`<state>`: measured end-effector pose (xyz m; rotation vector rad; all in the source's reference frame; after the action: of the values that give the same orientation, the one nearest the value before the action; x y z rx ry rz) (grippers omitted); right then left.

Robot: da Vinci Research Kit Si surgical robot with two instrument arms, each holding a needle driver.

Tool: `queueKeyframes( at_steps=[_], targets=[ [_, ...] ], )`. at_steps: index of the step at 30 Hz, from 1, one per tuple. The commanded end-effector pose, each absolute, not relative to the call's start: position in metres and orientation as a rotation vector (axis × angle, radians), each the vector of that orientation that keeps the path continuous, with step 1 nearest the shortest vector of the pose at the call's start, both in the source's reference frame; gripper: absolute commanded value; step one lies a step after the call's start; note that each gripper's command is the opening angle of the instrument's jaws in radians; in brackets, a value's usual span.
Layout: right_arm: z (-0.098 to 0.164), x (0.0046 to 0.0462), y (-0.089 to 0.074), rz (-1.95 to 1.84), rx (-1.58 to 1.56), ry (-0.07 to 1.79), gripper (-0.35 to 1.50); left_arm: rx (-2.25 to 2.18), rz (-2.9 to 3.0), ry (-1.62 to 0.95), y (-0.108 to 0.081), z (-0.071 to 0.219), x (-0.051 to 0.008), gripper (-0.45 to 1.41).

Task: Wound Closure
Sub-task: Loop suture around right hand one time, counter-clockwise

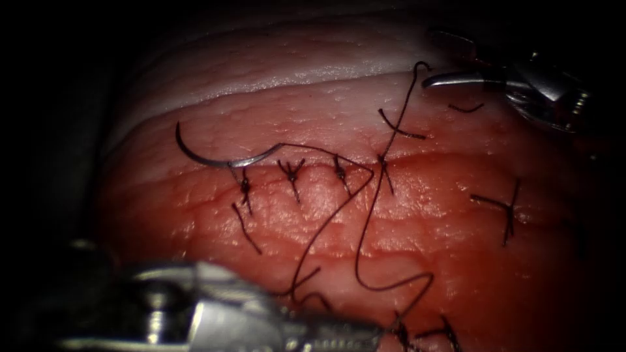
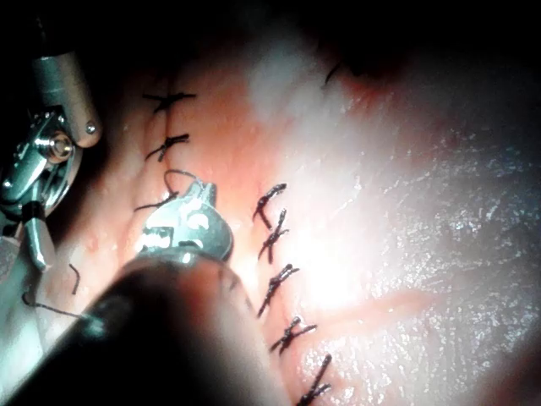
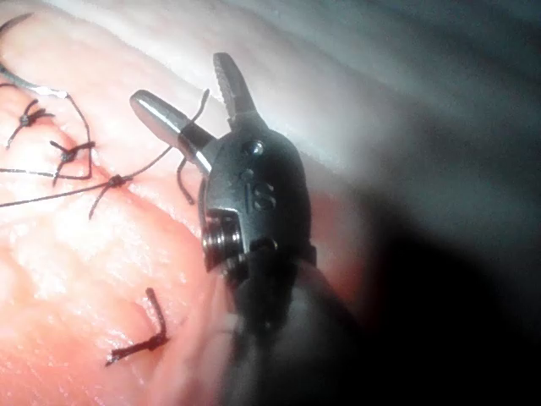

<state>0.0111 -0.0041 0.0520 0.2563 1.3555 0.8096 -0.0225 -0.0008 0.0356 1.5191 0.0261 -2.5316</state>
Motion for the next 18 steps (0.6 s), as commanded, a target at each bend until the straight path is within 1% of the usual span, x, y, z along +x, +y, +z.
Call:
queueKeyframes(
  at_steps=[1,5,10,11,12,13,14,18],
  targets=[
    [0.0519,0.0118,-0.0049,0.792,0.248,1.357,1.35,1.538,-2.546,-0.003,0.0007,0.0365,-0.0229,-0.45],
    [0.0504,0.0124,-0.0064,0.766,0.221,1.359,1.25,1.575,-2.584,-0.058,0.0041,0.0375,-0.0228,-0.45],
    [0.0484,0.0143,-0.0078,0.72,0.166,1.361,0.93,1.595,-2.607,-0.075,0.0066,0.0394,-0.0233,-0.45],
    [0.0481,0.0146,-0.0079,0.723,0.166,1.36,0.68,1.602,-2.604,-0.072,0.007,0.0398,-0.0234,-0.45],
    [0.048,0.0149,-0.0079,0.728,0.162,1.364,0.33,1.603,-2.605,-0.071,0.0072,0.0401,-0.0233,-0.45],
    [0.0478,0.0155,-0.0081,0.739,0.148,1.374,-0.31,1.604,-2.608,-0.068,0.0078,0.0407,-0.0232,-0.45],
    [0.0478,0.0159,-0.0082,0.742,0.144,1.375,-0.35,1.605,-2.609,-0.066,0.0082,0.0412,-0.0231,-0.45],
    [0.0482,0.0176,-0.009,0.75,0.121,1.379,-0.35,1.605,-2.617,-0.064,0.0096,0.0432,-0.0229,-0.45]
  ],
)
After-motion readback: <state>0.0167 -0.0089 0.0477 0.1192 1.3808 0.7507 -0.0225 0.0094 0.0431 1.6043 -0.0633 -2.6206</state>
